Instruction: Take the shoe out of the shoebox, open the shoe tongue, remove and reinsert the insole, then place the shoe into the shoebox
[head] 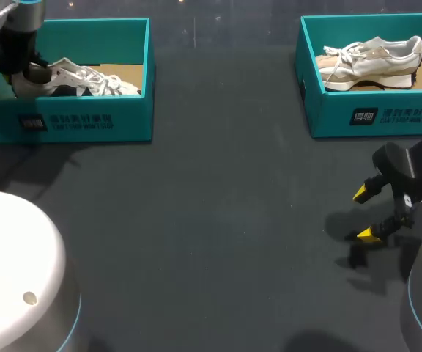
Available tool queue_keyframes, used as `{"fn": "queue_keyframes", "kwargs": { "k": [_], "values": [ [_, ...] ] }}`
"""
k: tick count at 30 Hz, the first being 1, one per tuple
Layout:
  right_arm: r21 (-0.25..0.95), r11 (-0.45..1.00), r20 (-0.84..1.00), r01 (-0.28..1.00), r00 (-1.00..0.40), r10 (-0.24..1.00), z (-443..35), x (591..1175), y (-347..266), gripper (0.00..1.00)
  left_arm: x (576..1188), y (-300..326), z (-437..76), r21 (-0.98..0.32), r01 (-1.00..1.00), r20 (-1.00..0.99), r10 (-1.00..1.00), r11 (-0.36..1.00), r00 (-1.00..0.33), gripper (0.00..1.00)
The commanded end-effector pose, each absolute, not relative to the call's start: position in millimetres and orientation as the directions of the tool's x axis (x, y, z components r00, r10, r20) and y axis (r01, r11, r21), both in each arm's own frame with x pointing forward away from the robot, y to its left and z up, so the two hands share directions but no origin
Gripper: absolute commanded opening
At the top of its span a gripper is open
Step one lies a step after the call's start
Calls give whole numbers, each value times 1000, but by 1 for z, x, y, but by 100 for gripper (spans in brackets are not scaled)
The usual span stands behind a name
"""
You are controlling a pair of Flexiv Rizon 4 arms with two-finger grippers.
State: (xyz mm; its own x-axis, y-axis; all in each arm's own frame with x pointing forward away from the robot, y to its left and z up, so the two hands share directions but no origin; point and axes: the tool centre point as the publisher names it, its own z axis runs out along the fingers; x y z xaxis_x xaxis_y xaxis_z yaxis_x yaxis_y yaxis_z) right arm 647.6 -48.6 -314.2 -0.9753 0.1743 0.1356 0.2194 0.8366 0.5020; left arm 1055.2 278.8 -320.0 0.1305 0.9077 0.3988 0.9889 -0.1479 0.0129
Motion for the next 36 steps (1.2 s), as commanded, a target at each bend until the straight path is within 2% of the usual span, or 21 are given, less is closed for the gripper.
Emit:
{"fn": "queue_keyframes", "kwargs": {
  "k": [1,14,15,24,29,36],
  "values": [
    [501,837,133,219,-975,175,-314,646,-49,100,1057,279,-328,9,989,406,904,-147,130,0],
    [501,837,133,219,-975,175,-314,646,-49,100,1057,283,-346,-10,992,385,915,-127,121,0],
    [501,837,133,219,-975,175,-314,646,-49,100,1057,283,-347,-12,992,385,915,-126,121,5],
    [501,837,133,219,-975,175,-314,646,-49,100,1054,284,-356,-15,993,385,916,-120,117,22],
    [501,837,133,219,-975,175,-314,646,-49,100,1053,286,-356,-12,994,378,920,-108,105,37],
    [501,837,133,219,-975,175,-314,646,-49,100,1051,285,-345,4,995,362,928,-100,92,45]
  ]
}}
